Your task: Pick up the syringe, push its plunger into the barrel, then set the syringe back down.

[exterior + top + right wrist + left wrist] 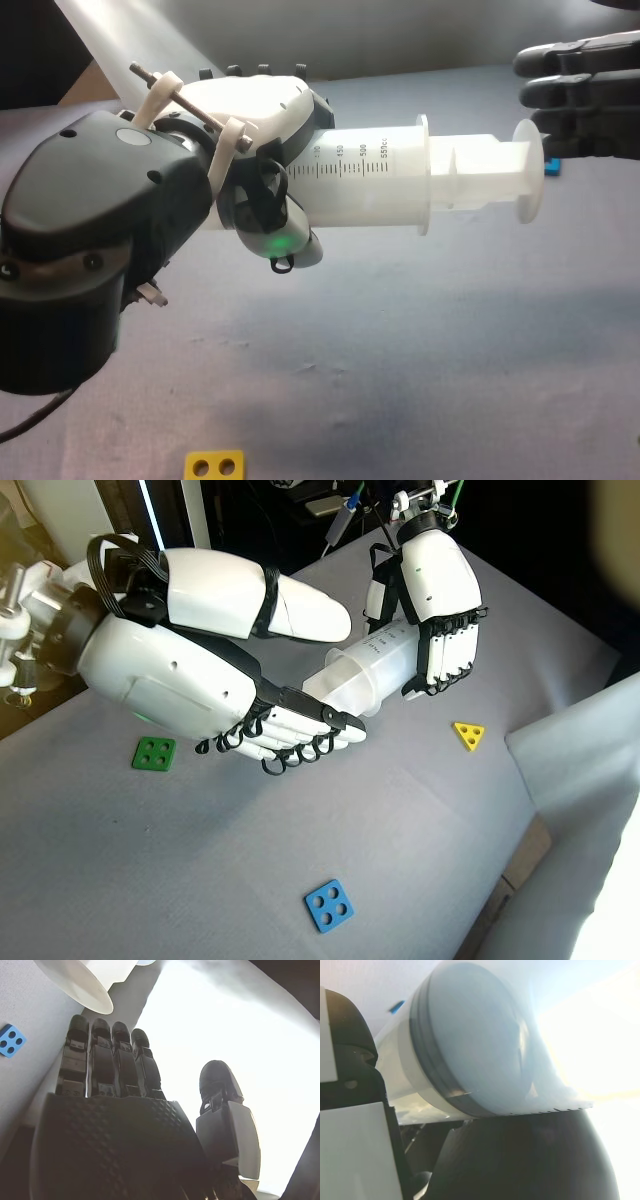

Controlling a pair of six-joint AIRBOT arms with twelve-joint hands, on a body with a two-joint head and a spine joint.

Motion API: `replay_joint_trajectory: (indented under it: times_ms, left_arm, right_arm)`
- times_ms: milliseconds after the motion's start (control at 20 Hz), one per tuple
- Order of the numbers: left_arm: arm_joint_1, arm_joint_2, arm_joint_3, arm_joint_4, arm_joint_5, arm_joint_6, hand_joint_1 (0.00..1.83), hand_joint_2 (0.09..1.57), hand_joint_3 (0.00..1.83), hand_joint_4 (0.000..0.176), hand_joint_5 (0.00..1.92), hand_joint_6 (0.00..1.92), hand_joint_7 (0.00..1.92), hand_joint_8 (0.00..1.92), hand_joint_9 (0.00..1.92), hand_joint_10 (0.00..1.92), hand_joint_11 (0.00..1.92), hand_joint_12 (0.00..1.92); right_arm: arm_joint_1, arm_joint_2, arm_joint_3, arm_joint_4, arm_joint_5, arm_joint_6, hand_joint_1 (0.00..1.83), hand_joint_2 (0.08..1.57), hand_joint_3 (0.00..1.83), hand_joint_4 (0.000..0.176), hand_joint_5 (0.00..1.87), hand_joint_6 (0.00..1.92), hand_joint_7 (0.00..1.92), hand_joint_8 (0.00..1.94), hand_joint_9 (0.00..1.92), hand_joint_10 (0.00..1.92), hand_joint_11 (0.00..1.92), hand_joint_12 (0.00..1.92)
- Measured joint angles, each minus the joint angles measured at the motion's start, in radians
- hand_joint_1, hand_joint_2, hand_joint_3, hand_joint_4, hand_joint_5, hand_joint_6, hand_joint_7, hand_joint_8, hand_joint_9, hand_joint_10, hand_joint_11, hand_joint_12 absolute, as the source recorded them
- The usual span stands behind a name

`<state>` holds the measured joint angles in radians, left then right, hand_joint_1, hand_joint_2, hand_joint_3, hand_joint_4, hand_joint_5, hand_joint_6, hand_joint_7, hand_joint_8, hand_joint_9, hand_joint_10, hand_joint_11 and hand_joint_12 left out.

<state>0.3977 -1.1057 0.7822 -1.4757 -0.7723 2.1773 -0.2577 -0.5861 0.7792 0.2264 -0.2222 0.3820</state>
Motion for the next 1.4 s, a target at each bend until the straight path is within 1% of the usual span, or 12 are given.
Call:
replay_joint_trajectory:
  times_ms: [100, 250, 350, 450, 500, 600, 850, 1050, 1150, 1200, 1300, 1400]
  left_arm:
    - [-0.008, 0.0, 0.0, -0.009, 0.002, 0.005, 1.36, 1.19, 0.0, 0.0, 0.75, 1.18, 0.82, 1.33, 0.78, 1.42, 0.62, 1.28]
    - [-0.017, 0.0, 0.0, -0.02, 0.001, 0.019, 1.35, 1.2, 0.0, 0.0, 0.72, 1.21, 0.82, 1.33, 0.78, 1.44, 0.61, 1.3]
    - [-0.024, 0.0, 0.0, -0.023, 0.011, 0.022, 1.36, 1.19, 0.0, 0.0, 0.75, 1.18, 0.83, 1.3, 0.8, 1.4, 0.63, 1.28]
    - [-0.028, 0.0, 0.001, -0.026, 0.01, 0.029, 1.35, 1.2, 0.0, 0.0, 0.75, 1.16, 0.81, 1.35, 0.76, 1.47, 0.62, 1.32]
    - [-0.028, 0.0, 0.002, -0.031, 0.005, 0.028, 1.36, 1.19, 0.0, 0.0, 0.74, 1.21, 0.84, 1.28, 0.79, 1.43, 0.62, 1.32]
    - [-0.028, 0.0, 0.004, -0.031, 0.005, 0.027, 1.35, 1.19, 0.0, 0.0, 0.75, 1.21, 0.82, 1.32, 0.78, 1.43, 0.61, 1.32]
    - [-0.028, 0.001, 0.008, -0.039, -0.007, 0.029, 1.35, 1.21, 0.0, 0.0, 0.72, 1.22, 0.8, 1.36, 0.75, 1.48, 0.6, 1.37]
    - [-0.029, 0.001, 0.016, -0.043, -0.023, 0.032, 1.35, 1.21, 0.0, 0.0, 0.7, 1.22, 0.8, 1.35, 0.75, 1.5, 0.6, 1.39]
    - [-0.029, 0.007, 0.02, -0.047, -0.039, 0.034, 1.35, 1.21, 0.0, 0.0, 0.7, 1.23, 0.8, 1.35, 0.75, 1.49, 0.59, 1.39]
    - [-0.029, 0.01, 0.021, -0.048, -0.043, 0.04, 1.35, 1.21, 0.0, 0.0, 0.72, 1.19, 0.8, 1.36, 0.75, 1.49, 0.6, 1.39]
    - [-0.029, 0.013, 0.021, -0.054, -0.052, 0.044, 1.35, 1.22, 0.0, 0.0, 0.68, 1.23, 0.78, 1.39, 0.73, 1.54, 0.58, 1.41]
    - [-0.029, 0.013, 0.022, -0.058, -0.06, 0.047, 1.35, 1.22, 0.0, 0.0, 0.69, 1.22, 0.79, 1.38, 0.74, 1.53, 0.59, 1.42]
  right_arm:
    - [0.013, 0.052, -0.021, -0.001, 0.009, 0.0, 0.0, 1.21, 0.0, 0.0, 0.18, 0.0, 0.17, 0.01, 0.12, 0.0, 0.0, 0.35]
    - [0.002, 0.097, -0.068, -0.002, 0.012, 0.0, 0.0, 1.21, 0.0, 0.0, 0.16, 0.0, 0.16, 0.0, 0.12, 0.0, 0.0, 0.31]
    - [-0.029, 0.089, -0.082, -0.002, 0.007, 0.023, 0.0, 1.21, 0.0, 0.0, 0.17, 0.0, 0.17, 0.0, 0.12, 0.0, 0.0, 0.31]
    - [-0.052, 0.085, -0.087, 0.002, 0.004, 0.051, 0.0, 1.21, 0.0, 0.0, 0.17, 0.0, 0.16, 0.0, 0.12, 0.0, 0.0, 0.31]
    - [-0.059, 0.084, -0.086, 0.001, 0.013, 0.058, 0.0, 1.21, 0.0, 0.0, 0.17, 0.0, 0.16, 0.0, 0.12, 0.0, 0.0, 0.31]
    - [-0.065, 0.067, -0.076, 0.001, 0.022, 0.06, 0.0, 1.2, 0.0, 0.0, 0.14, 0.0, 0.14, 0.0, 0.1, 0.0, 0.0, 0.26]
    - [-0.065, 0.027, -0.072, -0.002, 0.034, 0.068, 0.0, 1.21, 0.0, 0.0, 0.15, 0.0, 0.14, 0.0, 0.1, 0.0, 0.0, 0.25]
    - [-0.05, -0.01, -0.064, -0.01, 0.044, 0.061, 0.0, 1.2, 0.0, 0.0, 0.13, 0.0, 0.13, 0.0, 0.09, 0.0, 0.0, 0.21]
    - [-0.043, -0.049, -0.059, -0.014, 0.055, 0.051, 0.0, 1.2, 0.0, 0.0, 0.15, 0.0, 0.14, 0.0, 0.11, 0.01, 0.0, 0.32]
    - [-0.043, -0.062, -0.057, -0.014, 0.058, 0.051, 0.0, 1.2, 0.0, 0.0, 0.15, 0.0, 0.14, 0.0, 0.11, 0.0, 0.0, 0.3]
    - [-0.043, -0.087, -0.054, -0.014, 0.061, 0.052, 0.0, 1.2, 0.0, 0.0, 0.13, 0.0, 0.13, 0.0, 0.11, 0.0, 0.0, 0.27]
    - [-0.04, -0.107, -0.053, -0.014, 0.066, 0.052, 0.0, 1.2, 0.0, 0.0, 0.15, 0.0, 0.14, 0.0, 0.12, 0.0, 0.0, 0.31]
